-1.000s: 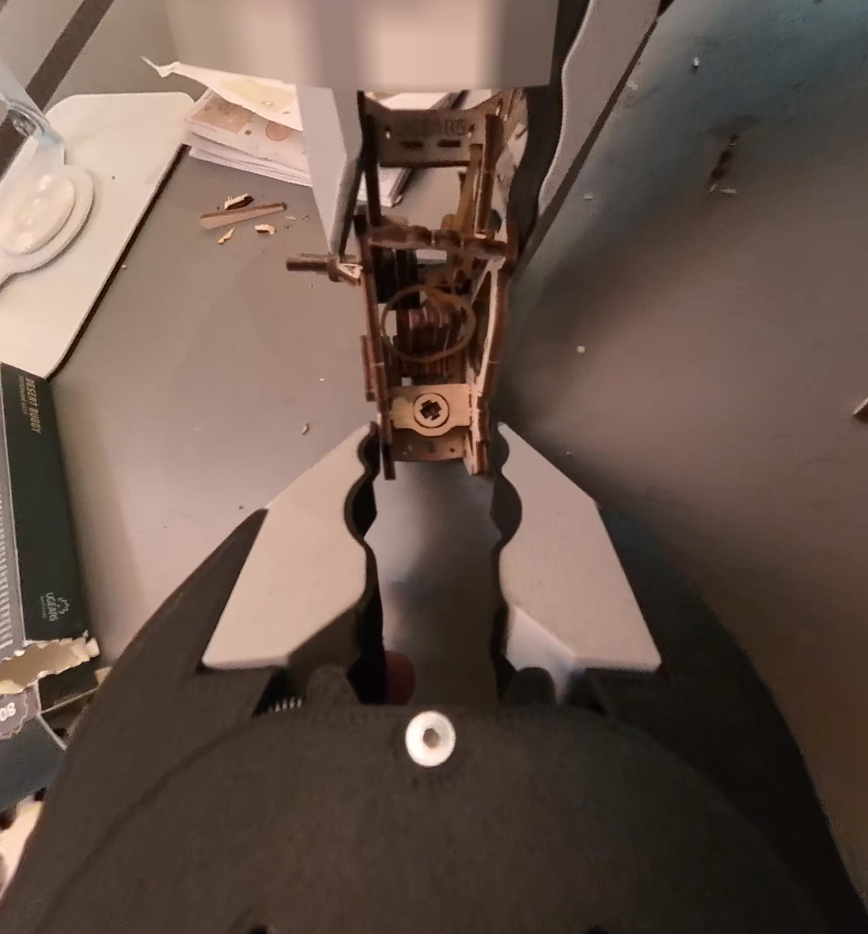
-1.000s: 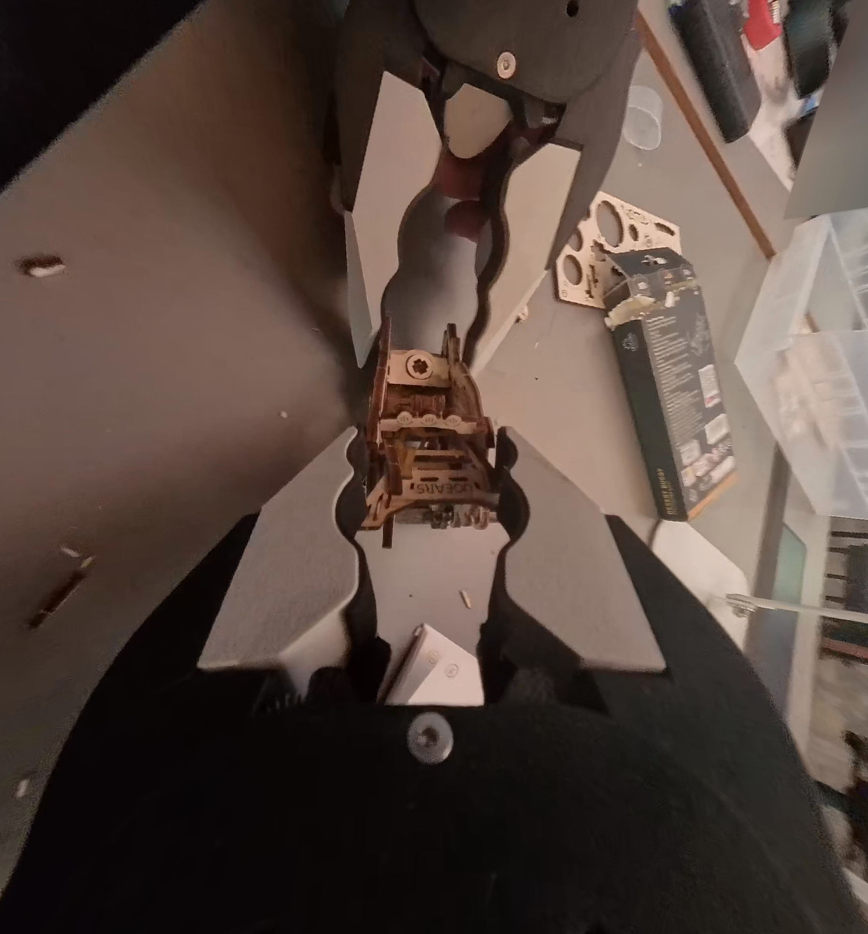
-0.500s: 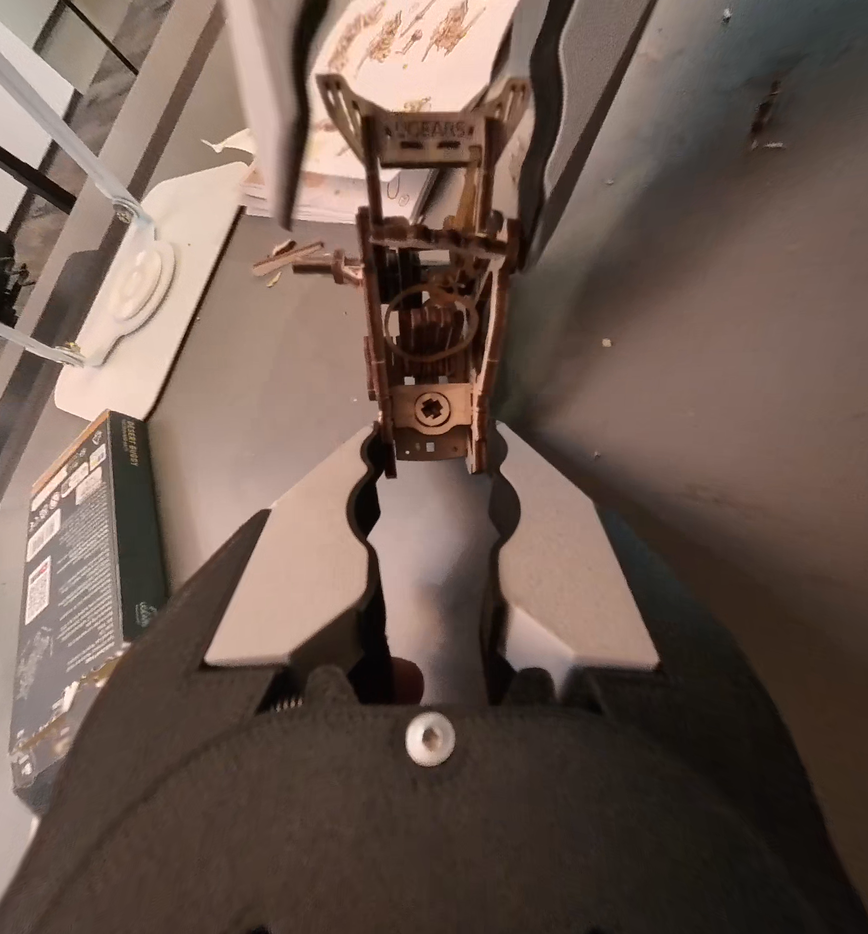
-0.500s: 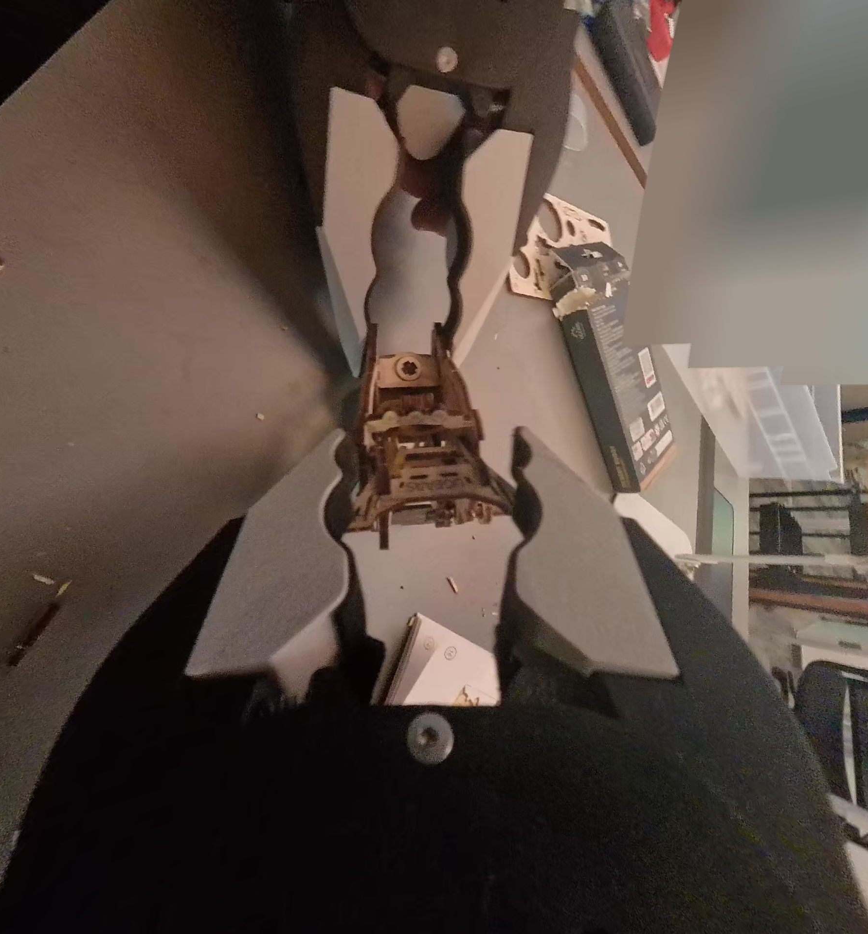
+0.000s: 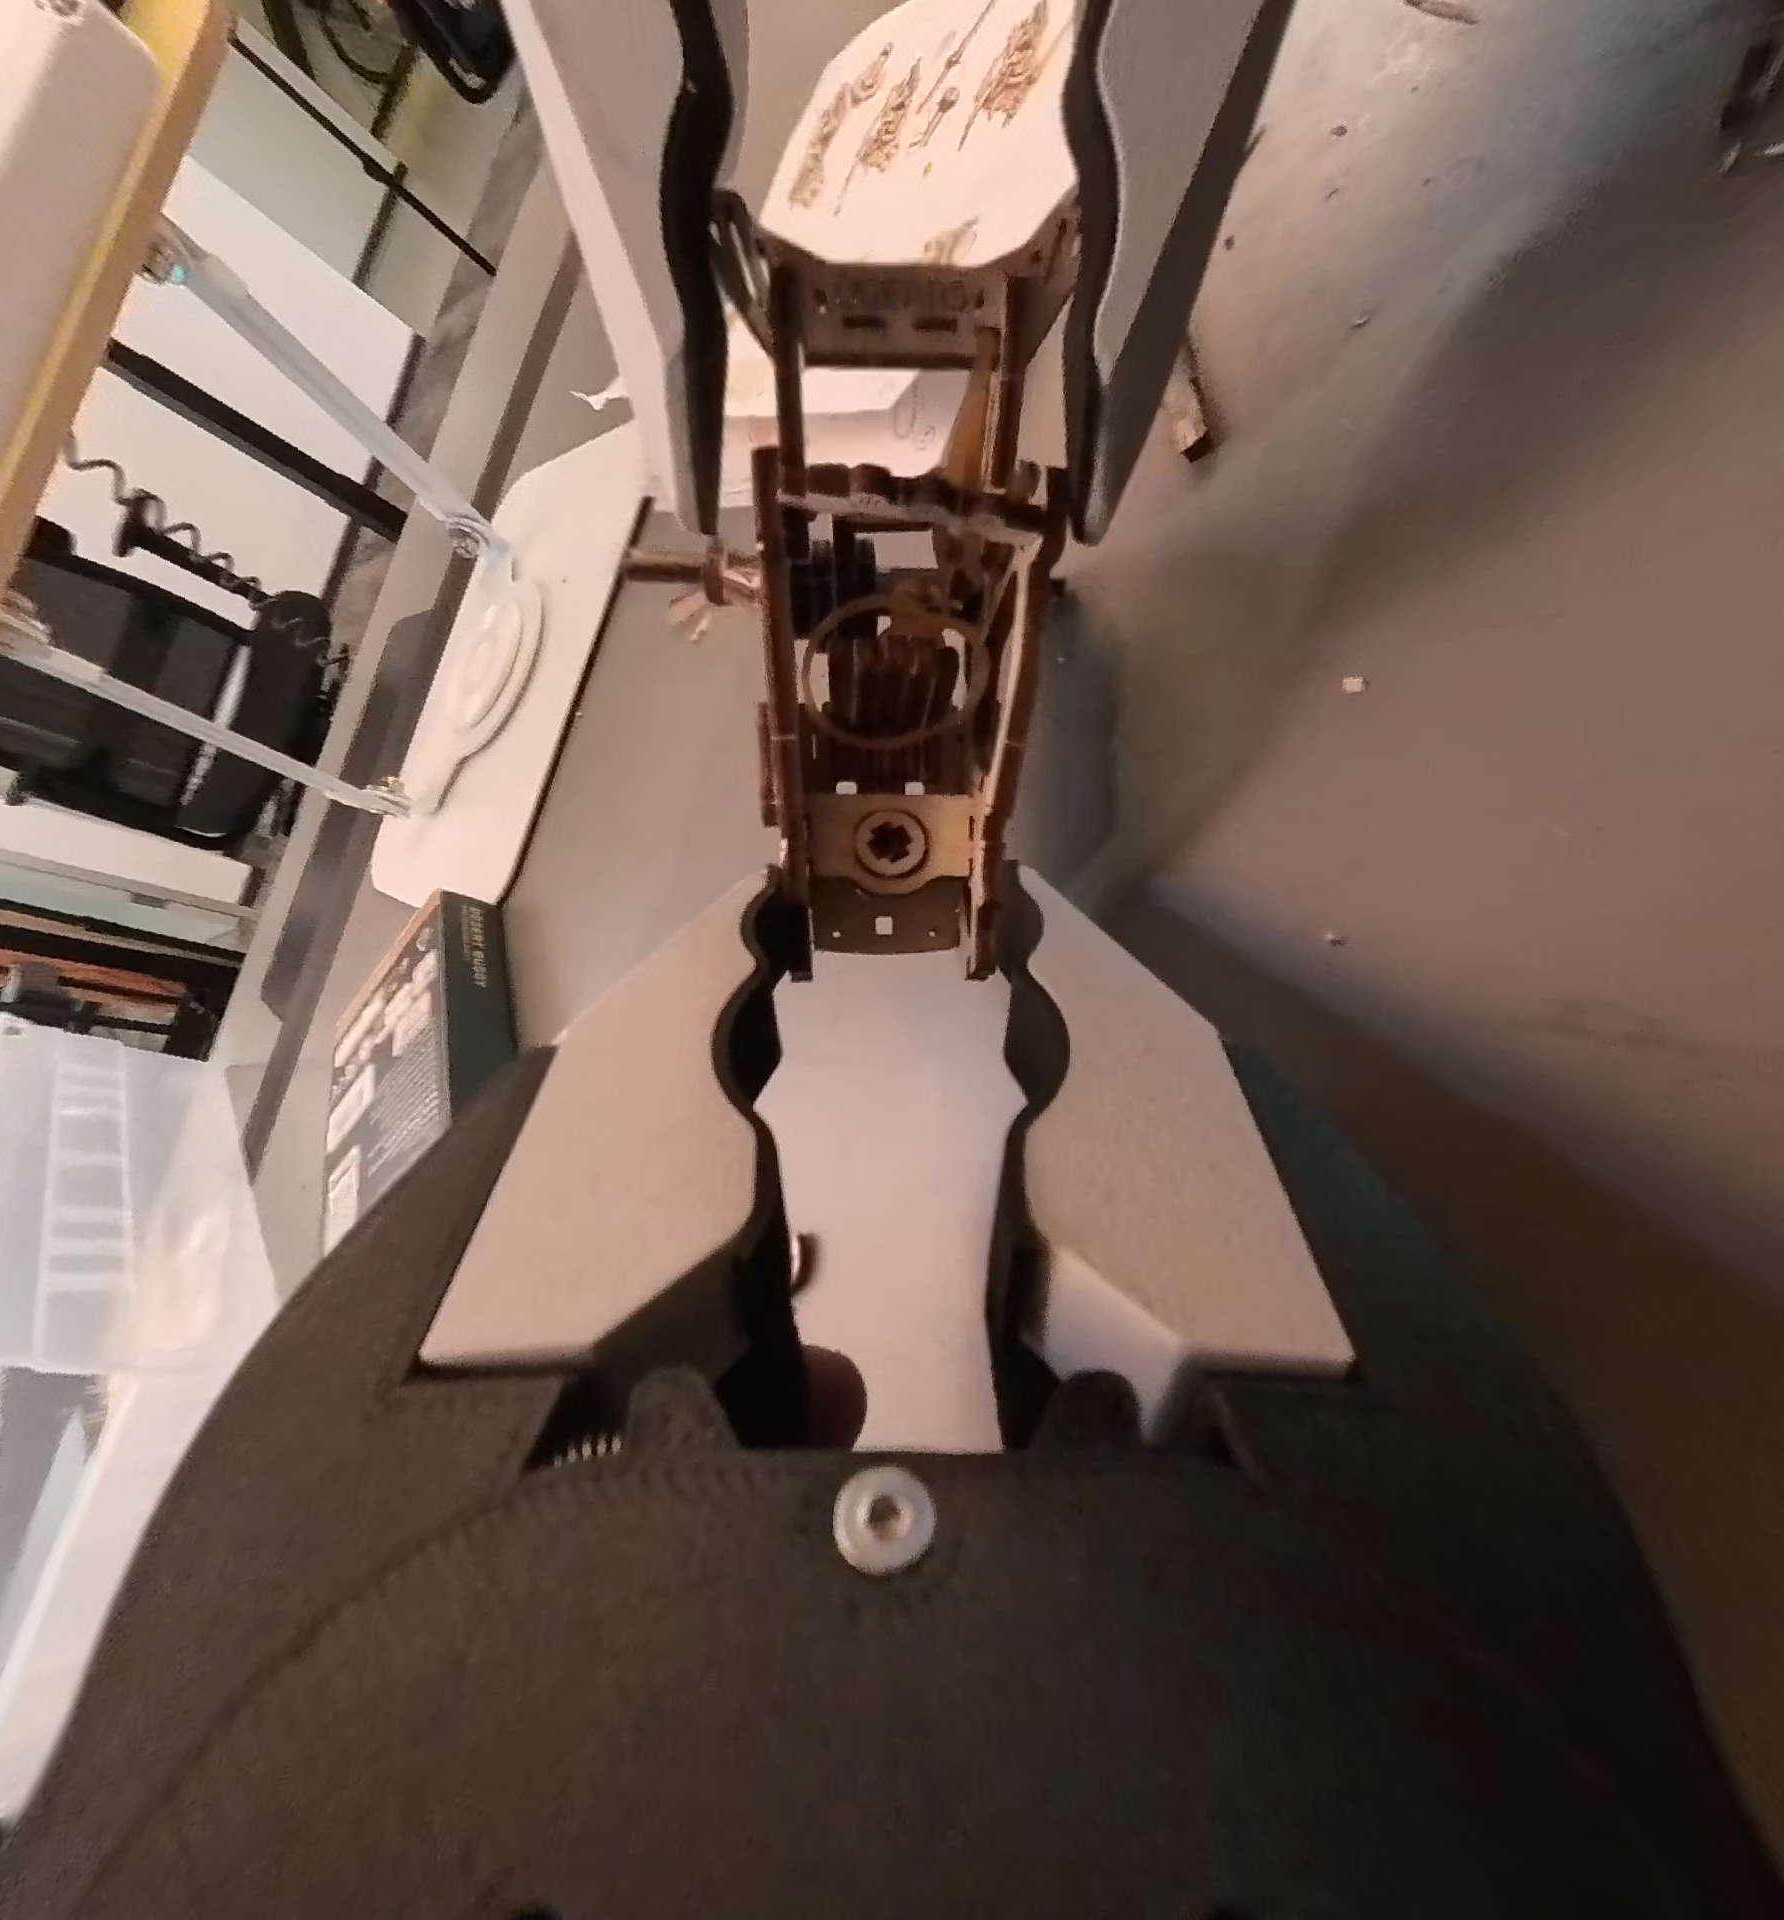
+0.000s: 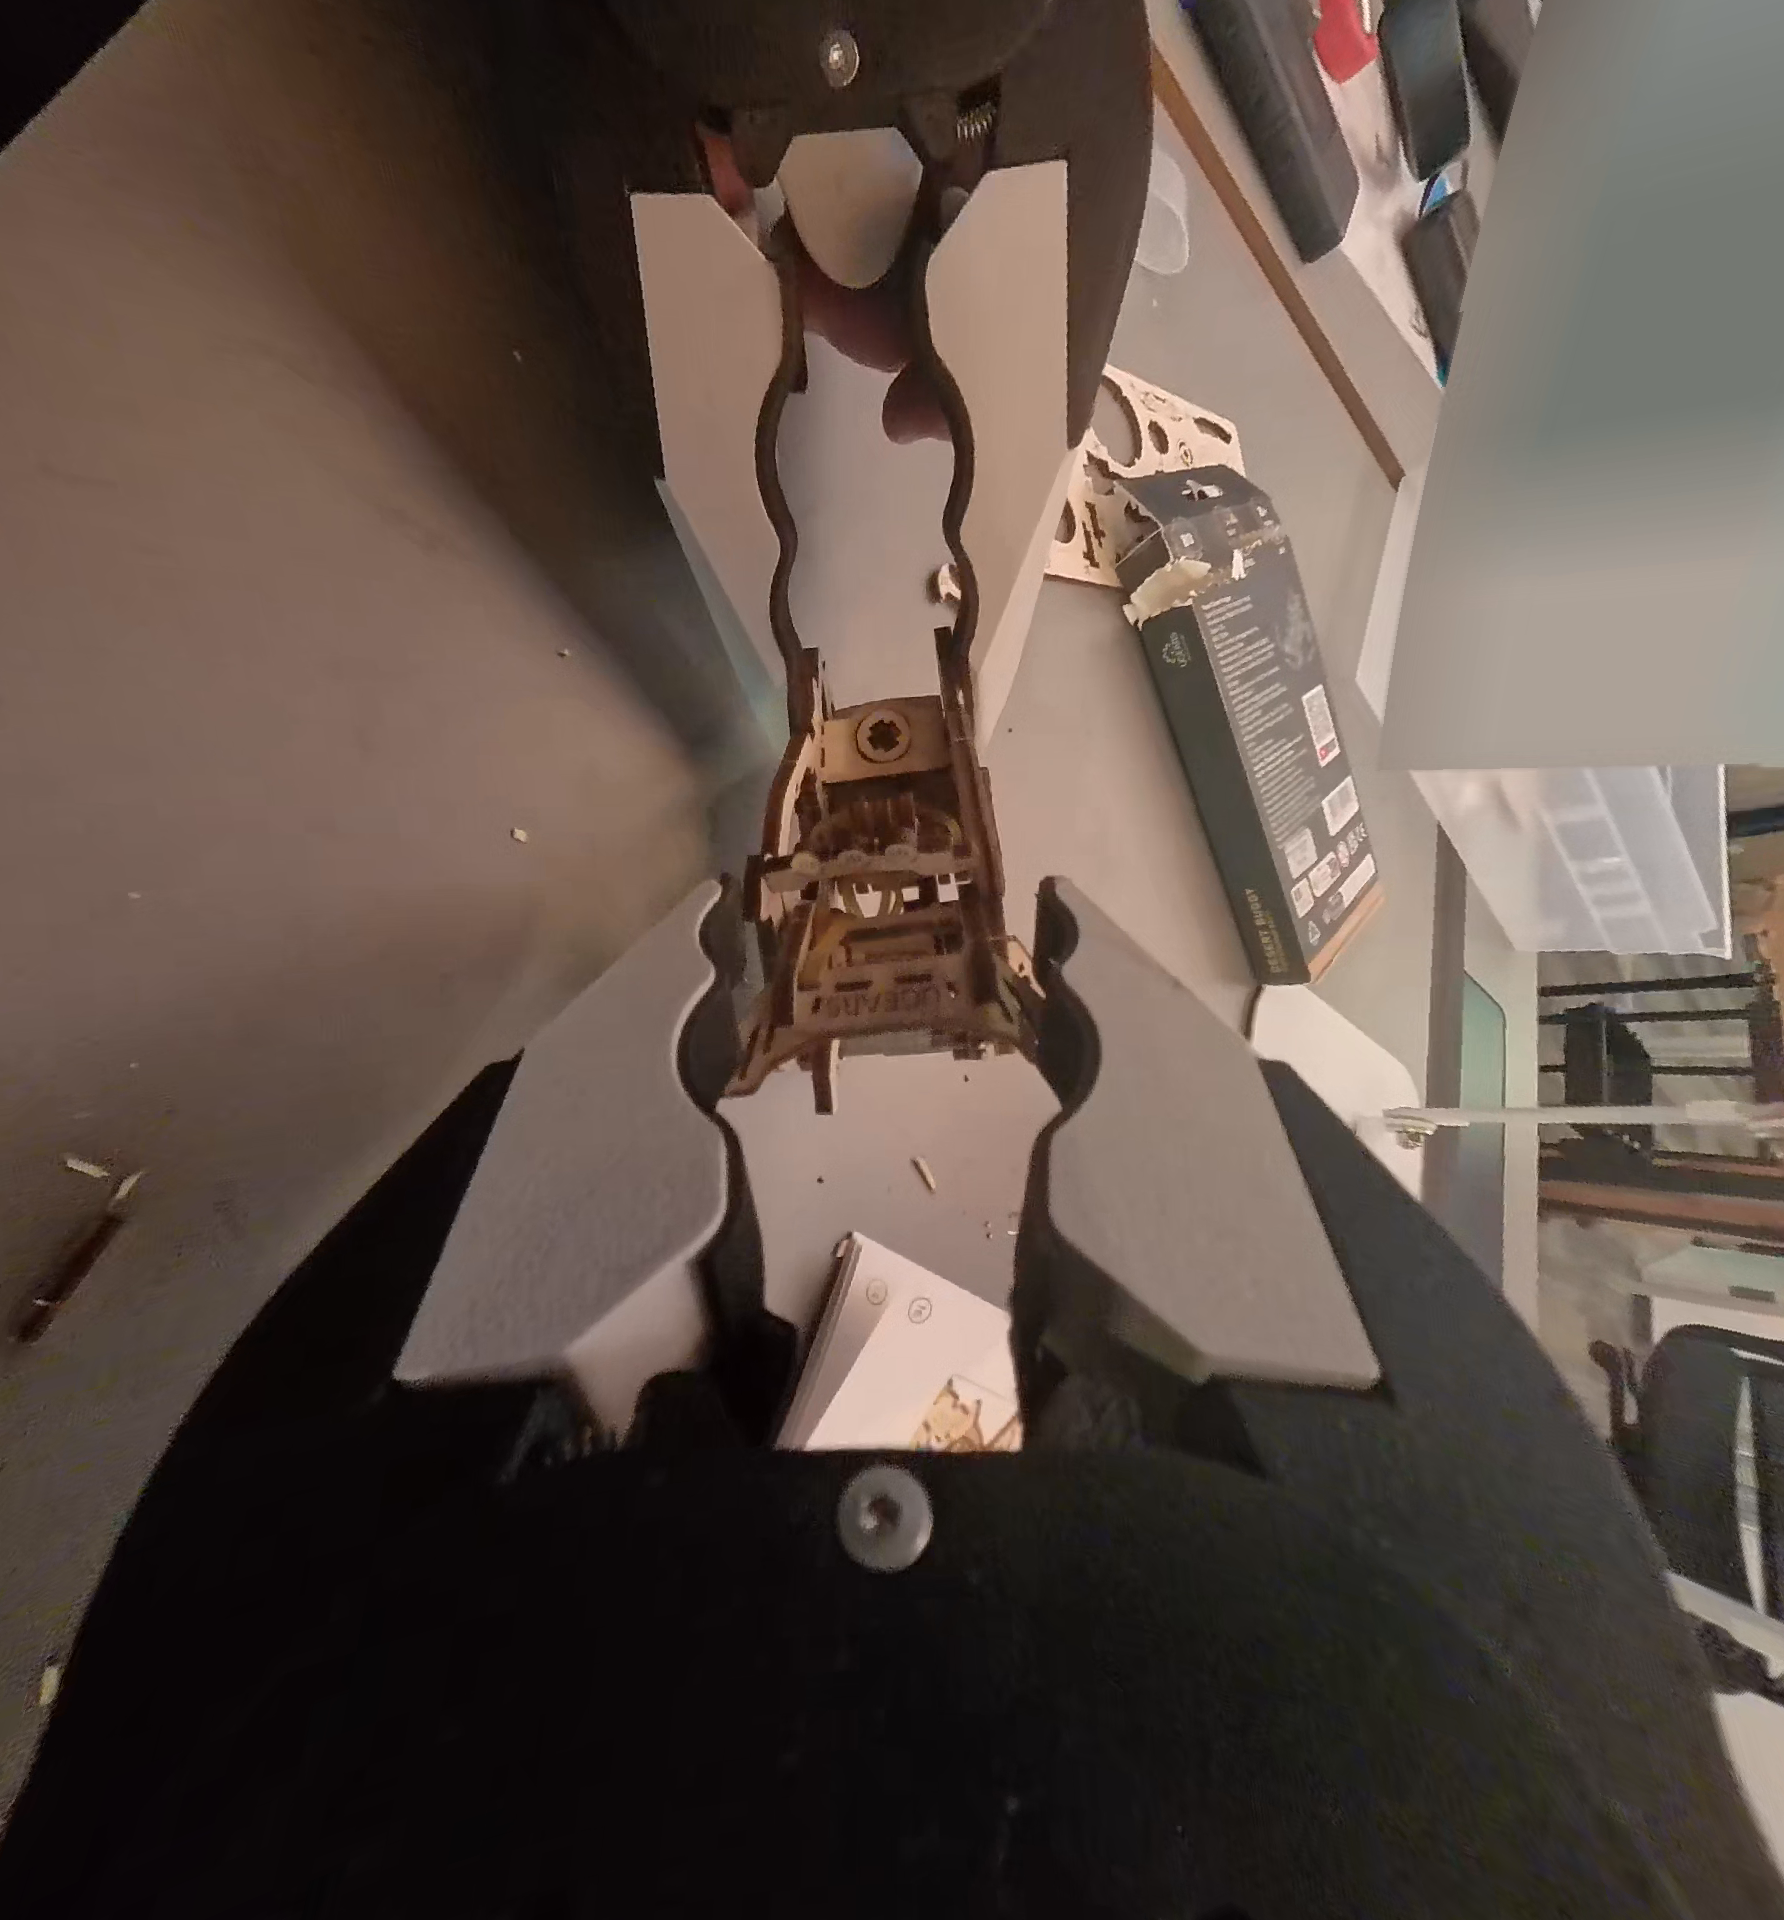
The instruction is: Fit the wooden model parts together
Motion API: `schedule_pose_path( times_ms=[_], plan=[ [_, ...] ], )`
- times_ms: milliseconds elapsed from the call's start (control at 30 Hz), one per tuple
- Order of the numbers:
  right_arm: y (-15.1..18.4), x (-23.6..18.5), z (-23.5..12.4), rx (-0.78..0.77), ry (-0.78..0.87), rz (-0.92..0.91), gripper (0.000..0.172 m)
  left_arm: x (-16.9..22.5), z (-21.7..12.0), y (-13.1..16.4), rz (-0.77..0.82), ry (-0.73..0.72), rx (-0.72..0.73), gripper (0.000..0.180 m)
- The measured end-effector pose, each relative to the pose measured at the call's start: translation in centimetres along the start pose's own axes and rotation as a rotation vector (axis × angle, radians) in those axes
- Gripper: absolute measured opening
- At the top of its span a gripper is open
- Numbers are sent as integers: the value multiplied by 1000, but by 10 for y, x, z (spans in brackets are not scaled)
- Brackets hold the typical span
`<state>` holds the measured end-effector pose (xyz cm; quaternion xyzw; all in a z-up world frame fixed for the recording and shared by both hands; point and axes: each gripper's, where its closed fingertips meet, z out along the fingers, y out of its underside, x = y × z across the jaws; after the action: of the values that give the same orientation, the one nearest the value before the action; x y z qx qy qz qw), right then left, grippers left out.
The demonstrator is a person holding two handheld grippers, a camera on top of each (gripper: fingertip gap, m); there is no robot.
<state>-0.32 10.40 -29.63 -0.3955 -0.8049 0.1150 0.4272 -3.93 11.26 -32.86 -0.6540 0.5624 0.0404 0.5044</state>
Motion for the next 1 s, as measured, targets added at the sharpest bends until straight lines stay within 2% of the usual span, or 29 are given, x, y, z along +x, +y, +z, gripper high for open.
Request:
schedule_pose_path(
  times_ms=[167, 333, 467, 600, 833, 933, 1000],
  plan=[
    [5, 10, 1, 10, 0, 92, 58, -1, 0, 1, -94, 38, -1, 38],
    [10, 13, 1, -6, 19, 50, 56, -6, -3, -5, -50, -18, 16, 38],
    [14, 5, -2, -25, 51, -42, 51, -5, -7, -23, 38, -67, 91, 38],
    [15, 1, -7, -7, 101, -31, 50, -2, -10, -34, 89, -85, 144, 38],
    [18, -5, -13, 34, 146, 37, 56, 1, -10, -45, 151, -110, 163, 37],
    [20, -3, -14, 46, 148, 71, 62, -1, -7, -45, 98, -90, 143, 37],
    [19, 4, -19, 64, 162, 111, 72, -6, -5, -41, 51, -88, 122, 37]
  ],
)
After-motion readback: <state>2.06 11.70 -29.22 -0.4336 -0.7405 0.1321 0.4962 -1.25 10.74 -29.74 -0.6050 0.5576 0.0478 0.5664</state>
